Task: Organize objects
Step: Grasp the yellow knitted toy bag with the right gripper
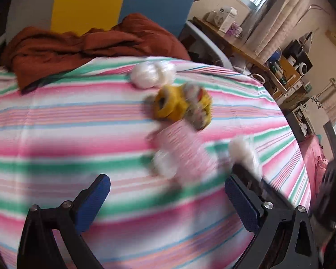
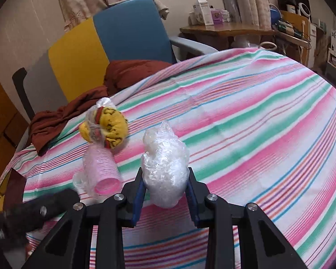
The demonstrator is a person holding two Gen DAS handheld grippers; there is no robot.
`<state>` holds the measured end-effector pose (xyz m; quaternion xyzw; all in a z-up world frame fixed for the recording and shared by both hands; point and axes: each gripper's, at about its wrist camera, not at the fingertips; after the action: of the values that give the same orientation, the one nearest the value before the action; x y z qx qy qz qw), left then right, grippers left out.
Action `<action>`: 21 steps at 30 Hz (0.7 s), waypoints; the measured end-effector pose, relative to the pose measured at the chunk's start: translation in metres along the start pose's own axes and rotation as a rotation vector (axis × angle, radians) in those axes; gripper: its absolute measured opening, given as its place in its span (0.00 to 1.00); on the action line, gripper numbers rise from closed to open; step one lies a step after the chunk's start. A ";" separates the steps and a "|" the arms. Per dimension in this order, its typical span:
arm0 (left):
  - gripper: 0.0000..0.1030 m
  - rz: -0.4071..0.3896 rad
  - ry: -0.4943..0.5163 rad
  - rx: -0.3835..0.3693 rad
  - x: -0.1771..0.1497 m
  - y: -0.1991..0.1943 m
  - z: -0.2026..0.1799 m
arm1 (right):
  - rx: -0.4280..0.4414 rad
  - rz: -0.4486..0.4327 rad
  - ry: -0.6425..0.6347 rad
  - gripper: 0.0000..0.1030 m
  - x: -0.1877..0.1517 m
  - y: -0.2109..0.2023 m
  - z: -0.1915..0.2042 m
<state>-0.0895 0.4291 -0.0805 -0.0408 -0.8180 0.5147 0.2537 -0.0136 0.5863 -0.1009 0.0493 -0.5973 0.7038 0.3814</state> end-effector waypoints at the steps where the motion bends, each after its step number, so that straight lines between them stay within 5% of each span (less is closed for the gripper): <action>1: 1.00 0.012 0.005 0.015 0.006 0.007 -0.005 | 0.014 0.011 0.015 0.34 0.000 0.001 -0.004; 5: 0.99 0.048 -0.014 0.041 0.018 0.029 -0.009 | 0.060 0.032 0.046 0.39 -0.003 -0.001 -0.016; 7: 0.97 0.002 -0.005 0.032 0.020 0.028 -0.007 | 0.040 0.031 0.033 0.42 -0.006 -0.005 -0.018; 13: 0.67 -0.066 0.119 0.037 0.013 0.027 -0.004 | 0.007 -0.060 0.096 0.43 -0.008 -0.030 -0.039; 18: 0.66 -0.095 0.182 -0.012 0.006 0.021 0.009 | 0.047 -0.114 0.123 0.45 0.007 -0.048 -0.042; 21: 0.66 -0.104 0.167 -0.046 0.002 0.017 0.019 | 0.059 -0.146 0.115 0.55 0.019 -0.053 -0.035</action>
<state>-0.1036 0.4222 -0.1008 -0.0469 -0.8066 0.4766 0.3464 0.0184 0.6257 -0.0582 0.0633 -0.5480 0.6932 0.4638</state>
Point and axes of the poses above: each gripper's, at about its wrist camera, not at the fingertips, and y roughly the way its jaws point, z to its left, x to its top, and after that the axes turned 7 degrees about z, right-handed
